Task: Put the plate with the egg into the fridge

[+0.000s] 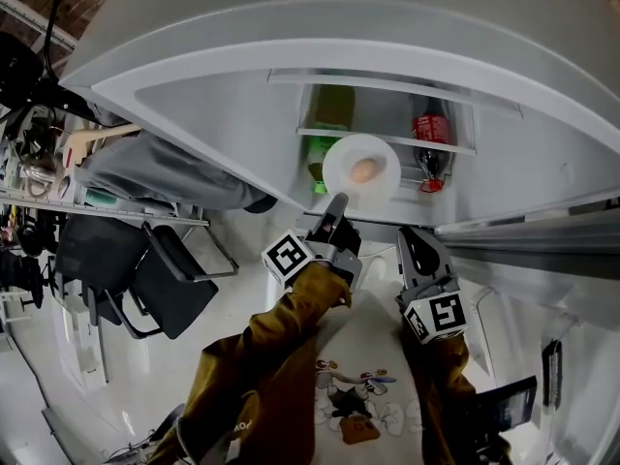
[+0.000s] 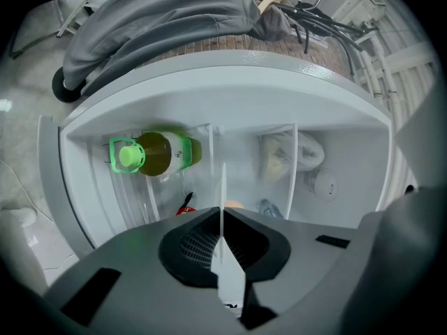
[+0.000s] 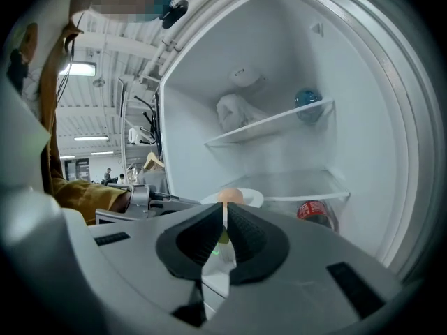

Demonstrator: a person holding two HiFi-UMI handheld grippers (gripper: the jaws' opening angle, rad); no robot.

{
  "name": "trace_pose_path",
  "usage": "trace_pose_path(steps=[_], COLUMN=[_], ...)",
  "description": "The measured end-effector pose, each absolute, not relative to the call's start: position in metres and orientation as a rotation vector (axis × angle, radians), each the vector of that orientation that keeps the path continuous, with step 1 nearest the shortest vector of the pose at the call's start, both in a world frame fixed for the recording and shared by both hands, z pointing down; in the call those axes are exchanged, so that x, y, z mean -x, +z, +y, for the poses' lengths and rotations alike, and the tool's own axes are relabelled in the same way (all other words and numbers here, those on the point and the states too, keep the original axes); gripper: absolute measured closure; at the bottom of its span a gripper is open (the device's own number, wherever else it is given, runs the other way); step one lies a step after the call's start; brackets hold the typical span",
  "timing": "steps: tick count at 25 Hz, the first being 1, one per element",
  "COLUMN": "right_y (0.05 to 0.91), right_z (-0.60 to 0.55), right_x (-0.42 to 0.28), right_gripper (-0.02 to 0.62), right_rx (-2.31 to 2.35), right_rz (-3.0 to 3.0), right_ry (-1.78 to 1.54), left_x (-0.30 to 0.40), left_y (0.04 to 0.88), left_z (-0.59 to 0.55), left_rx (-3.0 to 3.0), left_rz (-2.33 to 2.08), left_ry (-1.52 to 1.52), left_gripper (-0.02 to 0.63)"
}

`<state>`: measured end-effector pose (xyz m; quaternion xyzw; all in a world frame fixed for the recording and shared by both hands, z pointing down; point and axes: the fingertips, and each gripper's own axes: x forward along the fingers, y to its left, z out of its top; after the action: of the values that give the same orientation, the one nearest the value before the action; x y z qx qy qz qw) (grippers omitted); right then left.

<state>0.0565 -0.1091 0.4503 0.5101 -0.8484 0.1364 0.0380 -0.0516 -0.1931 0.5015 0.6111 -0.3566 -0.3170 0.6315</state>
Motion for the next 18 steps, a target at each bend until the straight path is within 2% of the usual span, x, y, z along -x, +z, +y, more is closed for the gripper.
trace_pose_path(steps=[18], right_y=[0.452], right_z=[-0.117], right_x=[-0.048], right_gripper=[0.589], right_rx=[-1.501], right_rz=[-2.626], right_ry=[0.444], left_x=[0.063], left_y=[0.501], left_z=[-0.211], left_rx=[-1.401], left_rz=[-0.896], left_ry=[-0.724], left_gripper=[0.586])
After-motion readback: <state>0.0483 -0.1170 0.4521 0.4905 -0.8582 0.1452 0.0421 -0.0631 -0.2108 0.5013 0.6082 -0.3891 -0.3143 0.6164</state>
